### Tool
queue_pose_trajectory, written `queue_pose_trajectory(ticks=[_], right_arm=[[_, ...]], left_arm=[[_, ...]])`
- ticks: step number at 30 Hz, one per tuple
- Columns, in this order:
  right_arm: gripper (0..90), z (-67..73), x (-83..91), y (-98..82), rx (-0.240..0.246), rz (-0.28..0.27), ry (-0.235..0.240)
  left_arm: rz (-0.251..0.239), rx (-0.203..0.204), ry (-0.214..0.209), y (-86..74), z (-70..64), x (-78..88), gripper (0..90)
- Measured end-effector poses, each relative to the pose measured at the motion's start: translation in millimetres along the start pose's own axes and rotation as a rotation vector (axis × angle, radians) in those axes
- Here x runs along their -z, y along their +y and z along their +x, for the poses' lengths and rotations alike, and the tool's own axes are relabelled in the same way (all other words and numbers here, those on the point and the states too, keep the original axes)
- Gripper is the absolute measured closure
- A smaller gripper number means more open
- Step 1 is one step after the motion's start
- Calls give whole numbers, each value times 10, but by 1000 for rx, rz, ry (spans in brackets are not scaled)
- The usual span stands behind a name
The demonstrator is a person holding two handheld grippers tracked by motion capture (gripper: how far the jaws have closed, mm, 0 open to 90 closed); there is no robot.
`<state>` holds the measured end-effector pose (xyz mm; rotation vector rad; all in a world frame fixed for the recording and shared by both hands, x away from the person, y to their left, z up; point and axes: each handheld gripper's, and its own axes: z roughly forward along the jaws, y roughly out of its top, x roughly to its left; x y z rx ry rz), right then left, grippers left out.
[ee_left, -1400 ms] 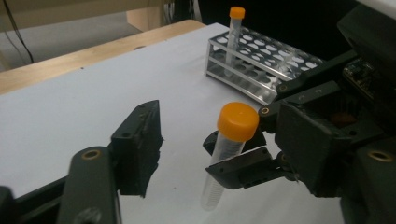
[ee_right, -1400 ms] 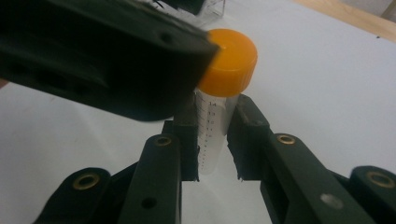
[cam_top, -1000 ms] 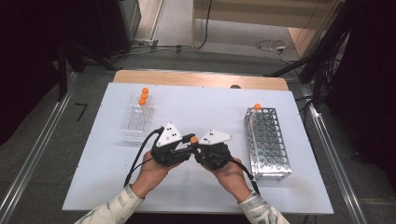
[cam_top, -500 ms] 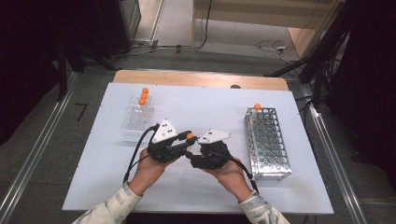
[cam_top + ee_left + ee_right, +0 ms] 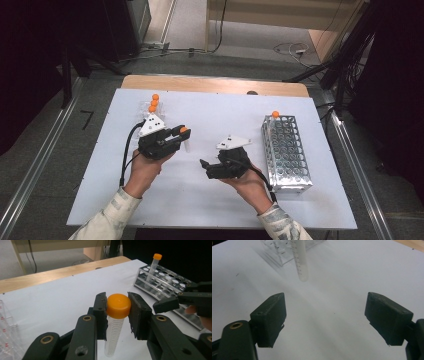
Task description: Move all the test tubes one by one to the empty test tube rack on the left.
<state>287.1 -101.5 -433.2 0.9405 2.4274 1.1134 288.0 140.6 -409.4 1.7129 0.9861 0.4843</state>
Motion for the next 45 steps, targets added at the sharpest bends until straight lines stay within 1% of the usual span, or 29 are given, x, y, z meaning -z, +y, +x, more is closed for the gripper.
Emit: queue_pose_trajectory(ticks=[4,7,12,15,21,24,27,30,36,38,40,45], right_arm=[[153,-36,26,2,-11,-9,-11],[153,-54,36,0,-10,-11,-12],[153,-57,49,1,-15,-16,-15],[154,-58,56,5,-15,-25,-19],[155,-68,71,9,-19,-31,-22],[157,-64,74,10,-19,-35,-23],[157,-61,77,11,-19,-36,-24],[157,-64,74,12,-19,-36,-24],[158,-62,81,14,-20,-38,-25],[158,-59,78,14,-20,-34,-24],[158,-61,80,15,-18,-35,-24],[164,-64,90,19,-19,-39,-23]], left_arm=[[-11,12,14,15,52,29,697],[-21,21,20,34,90,59,696],[-32,35,35,63,158,110,696],[-39,51,43,74,207,134,696],[-41,75,89,100,328,185,696],[-52,88,103,113,385,217,697],[-63,93,127,128,436,247,697],[-73,87,164,136,479,280,697],[-100,104,222,152,612,338,697],[-102,104,249,150,652,351,697],[-109,117,256,150,695,362,697],[-125,131,278,164,773,372,697]])
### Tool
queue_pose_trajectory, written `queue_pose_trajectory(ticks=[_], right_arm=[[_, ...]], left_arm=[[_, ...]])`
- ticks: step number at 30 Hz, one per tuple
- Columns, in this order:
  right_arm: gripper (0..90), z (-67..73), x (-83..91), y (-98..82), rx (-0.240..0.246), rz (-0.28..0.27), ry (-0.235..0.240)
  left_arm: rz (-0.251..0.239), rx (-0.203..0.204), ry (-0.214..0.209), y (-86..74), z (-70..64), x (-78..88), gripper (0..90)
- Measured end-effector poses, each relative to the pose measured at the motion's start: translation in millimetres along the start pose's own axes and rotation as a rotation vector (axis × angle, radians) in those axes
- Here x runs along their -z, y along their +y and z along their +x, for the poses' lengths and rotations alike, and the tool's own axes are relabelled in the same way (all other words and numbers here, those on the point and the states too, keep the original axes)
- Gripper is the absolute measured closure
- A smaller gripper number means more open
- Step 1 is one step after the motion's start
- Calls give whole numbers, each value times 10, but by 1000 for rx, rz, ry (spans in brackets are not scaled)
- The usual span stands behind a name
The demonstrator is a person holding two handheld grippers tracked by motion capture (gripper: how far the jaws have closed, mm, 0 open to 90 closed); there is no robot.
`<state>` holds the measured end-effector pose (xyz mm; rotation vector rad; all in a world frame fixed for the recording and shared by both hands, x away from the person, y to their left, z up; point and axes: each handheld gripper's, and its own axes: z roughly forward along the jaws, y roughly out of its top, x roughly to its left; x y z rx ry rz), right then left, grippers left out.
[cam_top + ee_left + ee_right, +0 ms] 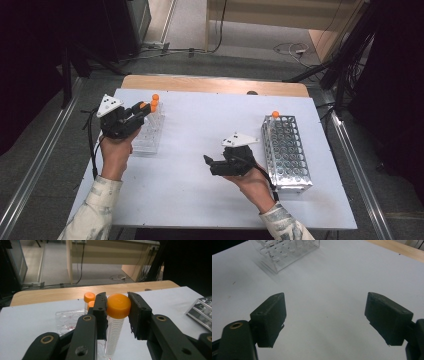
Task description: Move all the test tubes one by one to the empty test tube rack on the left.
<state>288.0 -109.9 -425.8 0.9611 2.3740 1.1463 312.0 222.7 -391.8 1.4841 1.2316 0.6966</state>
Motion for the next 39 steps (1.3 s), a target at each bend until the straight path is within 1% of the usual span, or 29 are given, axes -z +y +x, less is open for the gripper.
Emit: queue_pose_trajectory(ticks=[5,8,11,13,15,18,25,27,28,32,35,39], right_arm=[[166,5,0,0,3,-4,1],[166,6,-1,0,-1,-3,1],[166,2,6,2,-1,-4,-1],[166,0,10,2,-2,-4,-1],[167,0,10,2,-2,-3,-1],[167,3,9,1,1,-3,0],[168,0,20,1,1,-10,-1],[168,-1,19,1,1,-9,-1],[168,-1,19,1,0,-8,0],[168,-1,19,1,1,-8,0],[168,1,18,1,-1,-7,-1],[168,0,18,1,0,-8,-1]], left_arm=[[-22,-2,14,25,26,-13,697],[-19,-8,29,19,34,-47,697],[-6,-20,45,4,37,-87,697],[0,-22,46,-7,38,-115,697],[13,-37,57,-22,29,-144,697],[29,-47,64,-51,21,-187,698],[108,-61,76,-164,33,-301,696],[124,-73,81,-195,23,-333,696],[125,-74,79,-204,16,-341,695],[141,-96,92,-226,-13,-366,692],[152,-97,95,-249,-13,-385,684],[144,-95,97,-248,-18,-377,674]])
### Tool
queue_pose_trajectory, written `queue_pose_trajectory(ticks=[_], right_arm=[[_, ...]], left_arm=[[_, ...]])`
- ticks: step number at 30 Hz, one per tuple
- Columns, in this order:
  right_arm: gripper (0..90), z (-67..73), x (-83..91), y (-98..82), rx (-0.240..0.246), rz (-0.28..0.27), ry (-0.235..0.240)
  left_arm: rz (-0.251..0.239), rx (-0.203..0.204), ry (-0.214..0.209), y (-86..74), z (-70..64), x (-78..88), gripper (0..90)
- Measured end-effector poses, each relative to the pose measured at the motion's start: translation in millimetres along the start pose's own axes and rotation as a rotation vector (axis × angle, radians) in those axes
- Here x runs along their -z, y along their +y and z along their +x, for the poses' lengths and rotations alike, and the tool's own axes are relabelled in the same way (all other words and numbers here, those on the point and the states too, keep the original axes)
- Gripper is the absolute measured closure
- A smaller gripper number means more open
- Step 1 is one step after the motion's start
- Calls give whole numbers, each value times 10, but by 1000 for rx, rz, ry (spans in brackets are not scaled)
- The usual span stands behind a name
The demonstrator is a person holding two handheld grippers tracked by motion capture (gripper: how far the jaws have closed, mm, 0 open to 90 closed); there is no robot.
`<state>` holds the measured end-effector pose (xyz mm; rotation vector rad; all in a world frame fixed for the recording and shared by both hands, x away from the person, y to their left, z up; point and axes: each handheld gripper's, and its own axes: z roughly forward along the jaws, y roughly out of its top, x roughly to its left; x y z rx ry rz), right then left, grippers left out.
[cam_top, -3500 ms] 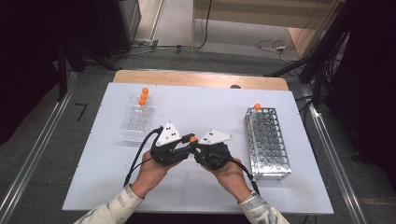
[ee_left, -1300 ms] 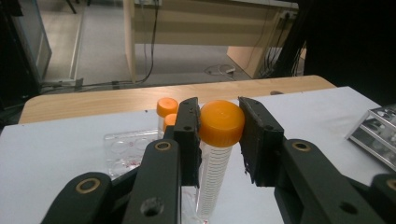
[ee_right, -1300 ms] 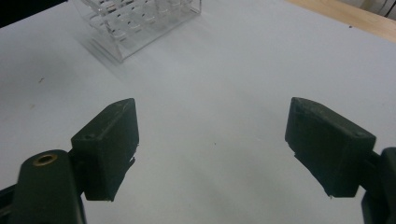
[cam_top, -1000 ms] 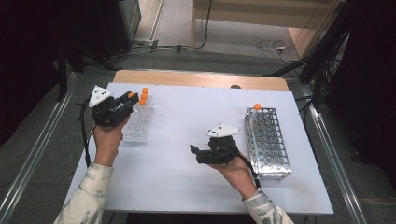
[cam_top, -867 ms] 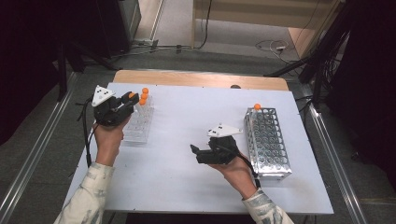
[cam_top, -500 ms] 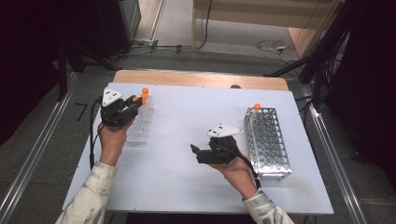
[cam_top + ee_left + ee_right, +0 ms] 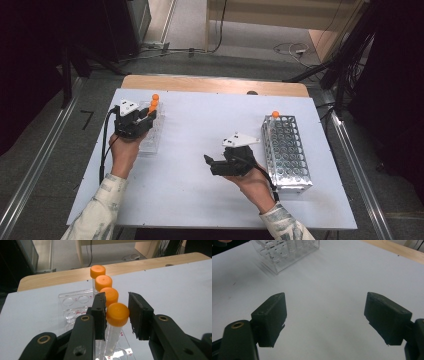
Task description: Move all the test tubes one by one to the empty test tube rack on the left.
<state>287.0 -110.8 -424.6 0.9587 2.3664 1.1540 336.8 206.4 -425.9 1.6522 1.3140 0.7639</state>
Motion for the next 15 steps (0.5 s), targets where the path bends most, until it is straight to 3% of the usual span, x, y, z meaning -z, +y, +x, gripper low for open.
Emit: queue_pose_trajectory(ticks=[4,10,15], right_arm=[[168,-3,-1,-1,1,0,-2],[169,-30,29,7,-7,-10,-8],[168,-55,43,9,-13,-13,-20]], left_arm=[[0,3,-6,-2,-8,0,634],[-12,10,2,10,-17,33,514],[-7,26,-16,19,-6,57,397]])
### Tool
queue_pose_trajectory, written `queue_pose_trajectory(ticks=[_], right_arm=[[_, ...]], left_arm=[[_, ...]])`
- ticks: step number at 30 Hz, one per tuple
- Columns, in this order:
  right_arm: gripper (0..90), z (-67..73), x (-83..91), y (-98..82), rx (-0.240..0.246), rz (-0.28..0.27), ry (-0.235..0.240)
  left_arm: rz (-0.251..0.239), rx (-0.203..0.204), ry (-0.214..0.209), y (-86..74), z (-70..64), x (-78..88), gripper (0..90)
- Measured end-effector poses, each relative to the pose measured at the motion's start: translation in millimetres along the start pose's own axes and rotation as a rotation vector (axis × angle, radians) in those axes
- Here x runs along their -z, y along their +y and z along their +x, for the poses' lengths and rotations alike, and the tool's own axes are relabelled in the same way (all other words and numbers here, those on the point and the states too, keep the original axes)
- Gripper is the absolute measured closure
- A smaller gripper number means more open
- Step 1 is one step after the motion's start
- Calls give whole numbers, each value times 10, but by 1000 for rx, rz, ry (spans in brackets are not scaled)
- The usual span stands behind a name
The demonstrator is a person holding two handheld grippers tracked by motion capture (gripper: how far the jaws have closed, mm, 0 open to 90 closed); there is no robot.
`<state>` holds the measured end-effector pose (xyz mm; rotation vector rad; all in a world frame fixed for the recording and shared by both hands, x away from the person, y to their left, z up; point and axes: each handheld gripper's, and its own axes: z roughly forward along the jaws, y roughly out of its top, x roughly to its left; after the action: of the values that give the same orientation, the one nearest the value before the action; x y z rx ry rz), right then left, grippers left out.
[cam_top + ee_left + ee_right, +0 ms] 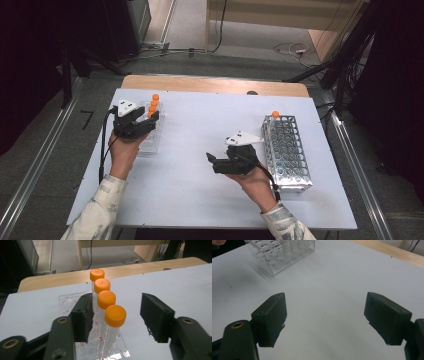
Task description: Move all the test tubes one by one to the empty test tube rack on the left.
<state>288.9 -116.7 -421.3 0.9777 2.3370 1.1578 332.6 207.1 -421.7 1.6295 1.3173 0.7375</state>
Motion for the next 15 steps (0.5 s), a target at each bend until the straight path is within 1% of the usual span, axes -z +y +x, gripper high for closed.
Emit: queue_pose_trajectory(ticks=[2,7,8,12,15], right_arm=[[169,-12,10,3,-2,-3,-5],[171,-68,59,18,-9,-19,-26],[171,-85,74,22,-17,-24,-31],[171,-180,143,39,-39,-40,-51],[172,-286,202,47,-58,-56,-81]], left_arm=[[7,4,-2,-2,5,2,363],[18,8,14,-4,-4,6,245],[18,7,17,-5,-7,8,231],[21,5,21,-6,-14,15,208],[21,0,21,-7,-16,22,208]])
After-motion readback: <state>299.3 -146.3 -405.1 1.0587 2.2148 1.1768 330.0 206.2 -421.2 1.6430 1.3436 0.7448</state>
